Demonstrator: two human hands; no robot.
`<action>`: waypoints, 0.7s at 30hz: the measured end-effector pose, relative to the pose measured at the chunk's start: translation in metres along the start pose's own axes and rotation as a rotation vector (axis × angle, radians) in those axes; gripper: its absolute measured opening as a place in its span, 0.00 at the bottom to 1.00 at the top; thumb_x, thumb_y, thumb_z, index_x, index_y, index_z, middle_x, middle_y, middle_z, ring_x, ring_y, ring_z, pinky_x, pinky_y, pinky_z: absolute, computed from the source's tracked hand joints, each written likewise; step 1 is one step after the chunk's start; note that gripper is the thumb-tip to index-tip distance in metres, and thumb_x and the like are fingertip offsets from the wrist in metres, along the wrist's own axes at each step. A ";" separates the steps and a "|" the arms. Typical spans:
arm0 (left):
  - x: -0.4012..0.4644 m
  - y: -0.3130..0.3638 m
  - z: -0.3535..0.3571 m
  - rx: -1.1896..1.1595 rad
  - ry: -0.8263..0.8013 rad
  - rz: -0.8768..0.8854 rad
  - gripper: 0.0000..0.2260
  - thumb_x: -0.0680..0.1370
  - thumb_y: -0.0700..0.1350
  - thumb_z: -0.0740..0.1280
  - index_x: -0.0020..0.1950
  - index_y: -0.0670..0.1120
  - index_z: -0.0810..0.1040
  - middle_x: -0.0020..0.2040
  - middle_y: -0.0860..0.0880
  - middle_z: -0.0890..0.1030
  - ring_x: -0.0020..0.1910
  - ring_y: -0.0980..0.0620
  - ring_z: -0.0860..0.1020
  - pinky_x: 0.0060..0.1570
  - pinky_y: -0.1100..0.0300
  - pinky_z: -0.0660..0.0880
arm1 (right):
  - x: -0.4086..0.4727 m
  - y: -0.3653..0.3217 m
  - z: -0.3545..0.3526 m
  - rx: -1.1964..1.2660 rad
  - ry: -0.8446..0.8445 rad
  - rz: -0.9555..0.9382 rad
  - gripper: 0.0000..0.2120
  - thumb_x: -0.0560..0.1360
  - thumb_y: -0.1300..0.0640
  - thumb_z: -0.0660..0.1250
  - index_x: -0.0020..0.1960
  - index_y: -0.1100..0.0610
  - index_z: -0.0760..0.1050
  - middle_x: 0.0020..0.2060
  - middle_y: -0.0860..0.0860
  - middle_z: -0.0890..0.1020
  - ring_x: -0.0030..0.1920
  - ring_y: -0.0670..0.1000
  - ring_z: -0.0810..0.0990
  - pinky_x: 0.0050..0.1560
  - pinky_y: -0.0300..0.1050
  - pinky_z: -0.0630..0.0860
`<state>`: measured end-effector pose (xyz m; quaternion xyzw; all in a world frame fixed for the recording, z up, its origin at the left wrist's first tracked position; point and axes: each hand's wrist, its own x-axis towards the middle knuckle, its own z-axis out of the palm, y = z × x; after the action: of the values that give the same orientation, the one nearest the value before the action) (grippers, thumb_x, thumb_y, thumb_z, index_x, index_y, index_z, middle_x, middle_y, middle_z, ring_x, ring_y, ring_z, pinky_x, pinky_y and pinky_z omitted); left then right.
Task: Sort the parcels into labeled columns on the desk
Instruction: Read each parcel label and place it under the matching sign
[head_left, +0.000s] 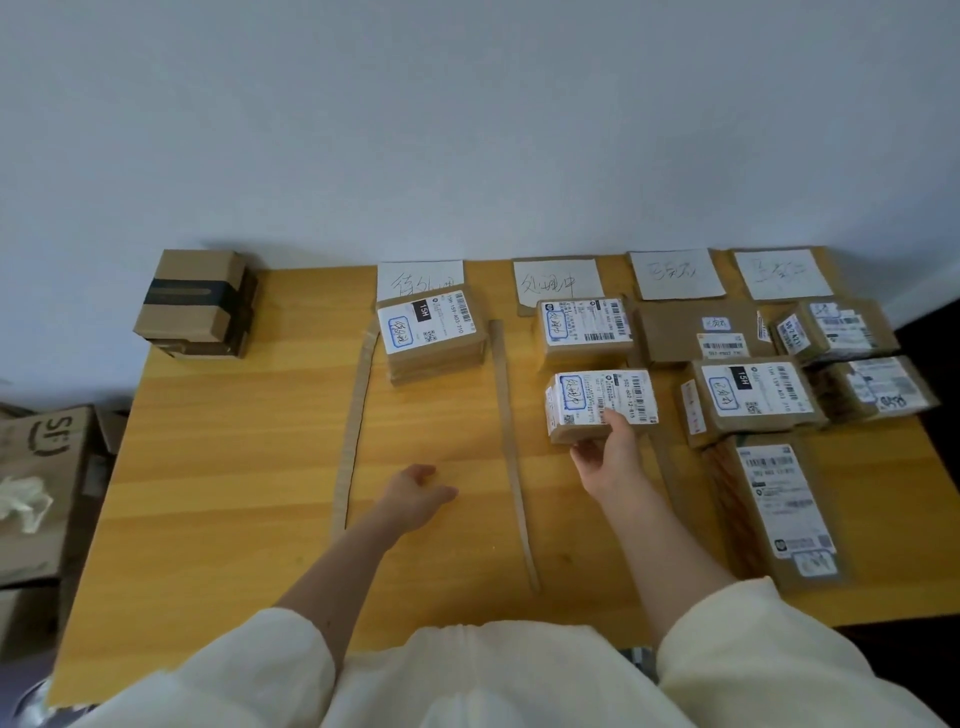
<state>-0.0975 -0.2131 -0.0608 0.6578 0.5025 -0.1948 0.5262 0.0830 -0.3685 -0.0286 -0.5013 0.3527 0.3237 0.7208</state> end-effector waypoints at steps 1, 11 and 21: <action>0.000 -0.001 0.000 -0.005 -0.002 0.004 0.29 0.76 0.51 0.70 0.74 0.45 0.67 0.71 0.43 0.70 0.68 0.44 0.70 0.60 0.54 0.71 | -0.002 0.000 0.001 -0.009 0.014 0.004 0.20 0.79 0.55 0.65 0.71 0.52 0.69 0.54 0.53 0.81 0.56 0.53 0.78 0.65 0.50 0.72; -0.003 -0.014 -0.030 -0.204 0.177 0.107 0.15 0.77 0.49 0.68 0.63 0.50 0.76 0.59 0.51 0.78 0.56 0.51 0.76 0.48 0.58 0.72 | -0.051 0.050 0.049 -0.270 0.021 0.055 0.05 0.79 0.57 0.64 0.47 0.57 0.74 0.34 0.50 0.76 0.33 0.48 0.76 0.36 0.42 0.73; 0.006 -0.083 -0.164 -0.427 0.576 0.046 0.14 0.78 0.45 0.67 0.63 0.47 0.76 0.57 0.48 0.79 0.59 0.47 0.76 0.52 0.56 0.73 | -0.089 0.142 0.202 -1.067 -0.494 -0.145 0.04 0.78 0.54 0.67 0.50 0.53 0.76 0.47 0.51 0.81 0.41 0.48 0.80 0.45 0.43 0.77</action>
<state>-0.2111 -0.0699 -0.0462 0.5722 0.6444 0.1197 0.4929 -0.0441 -0.1458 0.0254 -0.7269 -0.0723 0.5134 0.4504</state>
